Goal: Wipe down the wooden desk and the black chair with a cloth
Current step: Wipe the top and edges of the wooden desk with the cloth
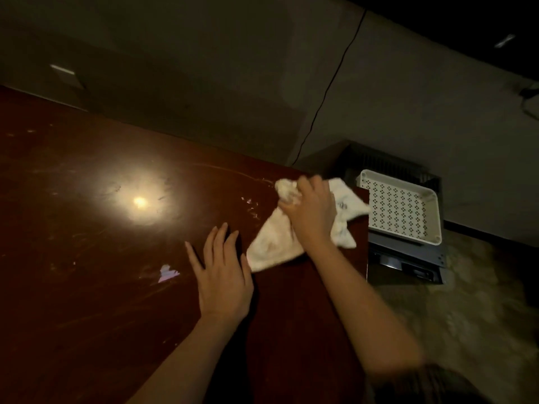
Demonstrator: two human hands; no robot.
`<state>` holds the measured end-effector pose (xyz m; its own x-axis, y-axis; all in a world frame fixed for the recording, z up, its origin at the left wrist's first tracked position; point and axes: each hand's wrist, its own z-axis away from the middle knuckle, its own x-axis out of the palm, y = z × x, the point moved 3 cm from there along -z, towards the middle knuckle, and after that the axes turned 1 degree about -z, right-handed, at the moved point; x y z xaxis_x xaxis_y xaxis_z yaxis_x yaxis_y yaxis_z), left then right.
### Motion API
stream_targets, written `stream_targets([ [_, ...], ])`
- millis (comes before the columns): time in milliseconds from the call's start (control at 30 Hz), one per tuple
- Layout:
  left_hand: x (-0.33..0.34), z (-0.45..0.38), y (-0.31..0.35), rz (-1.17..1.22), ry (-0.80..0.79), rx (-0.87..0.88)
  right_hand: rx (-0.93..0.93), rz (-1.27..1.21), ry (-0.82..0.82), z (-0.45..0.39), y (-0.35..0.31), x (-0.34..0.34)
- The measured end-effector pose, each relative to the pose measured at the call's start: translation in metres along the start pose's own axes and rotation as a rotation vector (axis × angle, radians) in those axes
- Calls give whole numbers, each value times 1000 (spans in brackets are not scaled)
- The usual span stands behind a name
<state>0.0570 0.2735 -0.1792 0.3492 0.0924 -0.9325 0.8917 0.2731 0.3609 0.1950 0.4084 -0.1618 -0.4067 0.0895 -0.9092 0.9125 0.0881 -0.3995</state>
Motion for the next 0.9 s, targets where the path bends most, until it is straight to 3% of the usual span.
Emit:
stream_targets([
  [100, 0, 0, 1, -5, 6, 6, -62, 36, 67, 26, 3, 3],
  [433, 4, 0, -2, 2, -26, 21, 10, 27, -1, -69, 2, 10],
  [667, 0, 1, 2, -22, -42, 11, -34, 17, 28, 17, 10, -4],
  [900, -12, 5, 1, 127, -43, -20, 9, 63, 53, 105, -15, 0],
])
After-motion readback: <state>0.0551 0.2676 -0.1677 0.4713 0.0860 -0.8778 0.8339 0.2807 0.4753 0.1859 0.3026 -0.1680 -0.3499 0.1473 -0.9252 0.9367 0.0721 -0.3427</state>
